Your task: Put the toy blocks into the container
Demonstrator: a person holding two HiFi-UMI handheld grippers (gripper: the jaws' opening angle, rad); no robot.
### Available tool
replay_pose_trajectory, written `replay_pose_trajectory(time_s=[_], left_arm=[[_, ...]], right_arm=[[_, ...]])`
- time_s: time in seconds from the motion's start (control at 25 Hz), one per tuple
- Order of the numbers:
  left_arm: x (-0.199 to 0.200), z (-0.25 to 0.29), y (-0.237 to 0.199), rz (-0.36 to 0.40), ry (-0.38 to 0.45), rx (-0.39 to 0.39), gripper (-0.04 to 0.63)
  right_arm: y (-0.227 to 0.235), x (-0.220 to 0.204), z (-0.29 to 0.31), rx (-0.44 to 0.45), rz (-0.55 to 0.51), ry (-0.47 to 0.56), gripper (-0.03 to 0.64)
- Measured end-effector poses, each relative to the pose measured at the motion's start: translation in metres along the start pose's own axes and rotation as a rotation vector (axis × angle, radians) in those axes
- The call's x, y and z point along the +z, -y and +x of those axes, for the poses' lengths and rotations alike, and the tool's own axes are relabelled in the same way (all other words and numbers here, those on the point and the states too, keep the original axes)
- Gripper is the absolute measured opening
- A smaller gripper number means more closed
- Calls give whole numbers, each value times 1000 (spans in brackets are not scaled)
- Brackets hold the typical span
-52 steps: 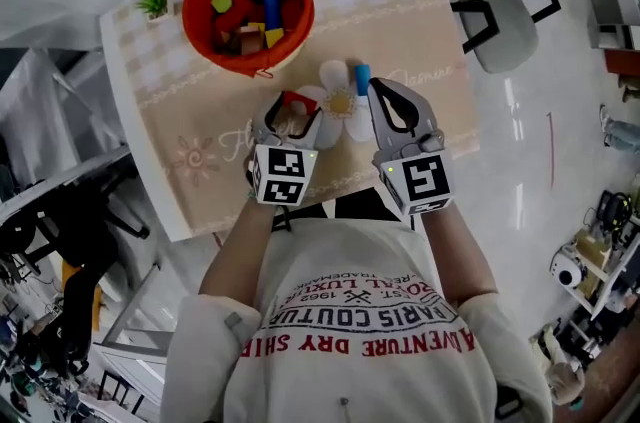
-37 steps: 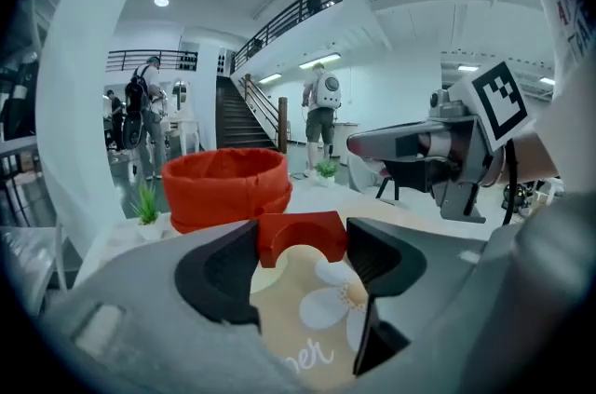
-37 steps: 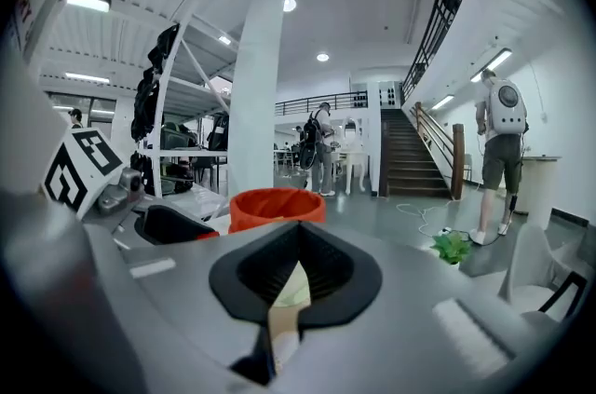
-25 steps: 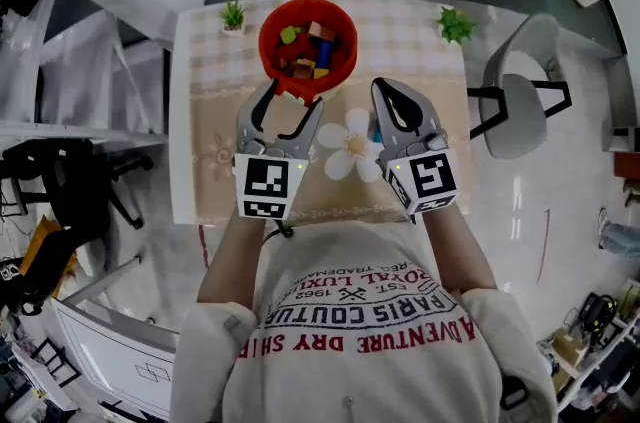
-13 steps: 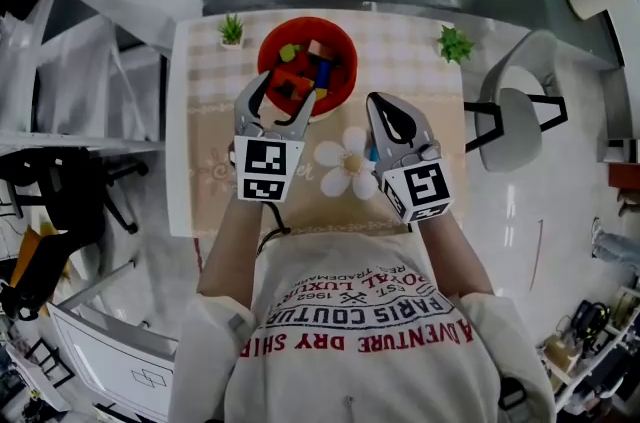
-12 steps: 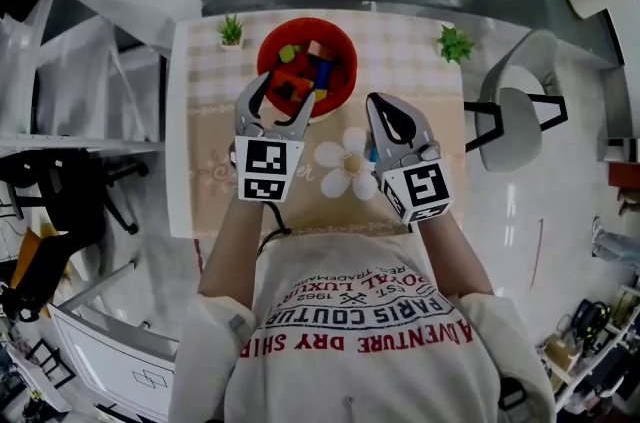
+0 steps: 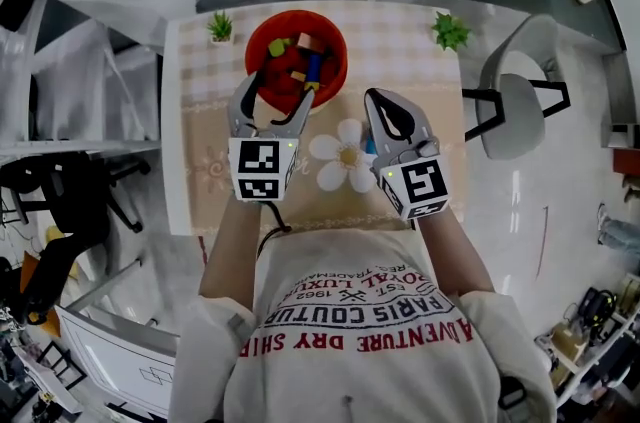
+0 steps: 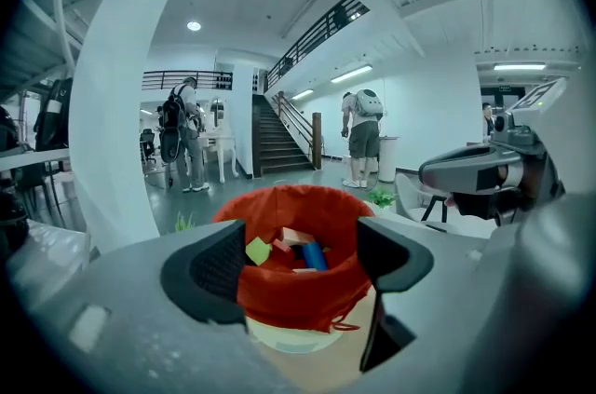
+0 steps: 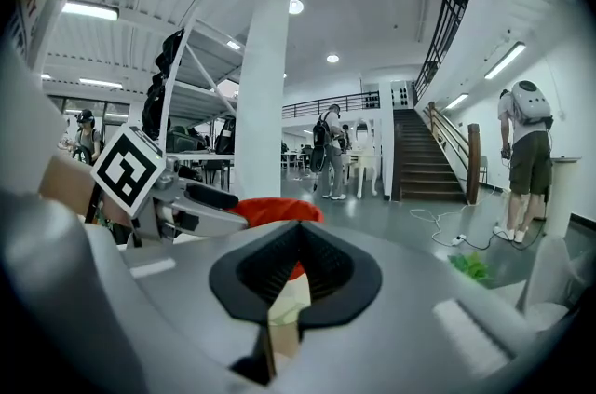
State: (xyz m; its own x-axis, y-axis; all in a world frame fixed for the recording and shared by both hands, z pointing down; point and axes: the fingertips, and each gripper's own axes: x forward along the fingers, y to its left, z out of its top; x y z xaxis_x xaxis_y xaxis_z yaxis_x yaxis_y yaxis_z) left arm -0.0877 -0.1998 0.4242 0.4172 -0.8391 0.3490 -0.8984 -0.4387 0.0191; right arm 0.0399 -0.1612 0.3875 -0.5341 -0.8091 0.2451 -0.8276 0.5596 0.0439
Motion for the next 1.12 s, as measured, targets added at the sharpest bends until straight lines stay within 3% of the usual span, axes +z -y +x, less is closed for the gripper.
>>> replay_pose_trajectory(time_s=[0.16, 0.52, 1.12], left_arm=[[0, -13, 20, 17, 6, 21, 380], [-24, -28, 111, 71, -20, -25, 380], [-136, 21, 194, -59, -246, -67, 366]], right_arm=[[6, -1, -19, -5, 1, 11, 0], [25, -29, -68, -4, 17, -9, 0], [71, -98, -103, -4, 35, -74, 0]])
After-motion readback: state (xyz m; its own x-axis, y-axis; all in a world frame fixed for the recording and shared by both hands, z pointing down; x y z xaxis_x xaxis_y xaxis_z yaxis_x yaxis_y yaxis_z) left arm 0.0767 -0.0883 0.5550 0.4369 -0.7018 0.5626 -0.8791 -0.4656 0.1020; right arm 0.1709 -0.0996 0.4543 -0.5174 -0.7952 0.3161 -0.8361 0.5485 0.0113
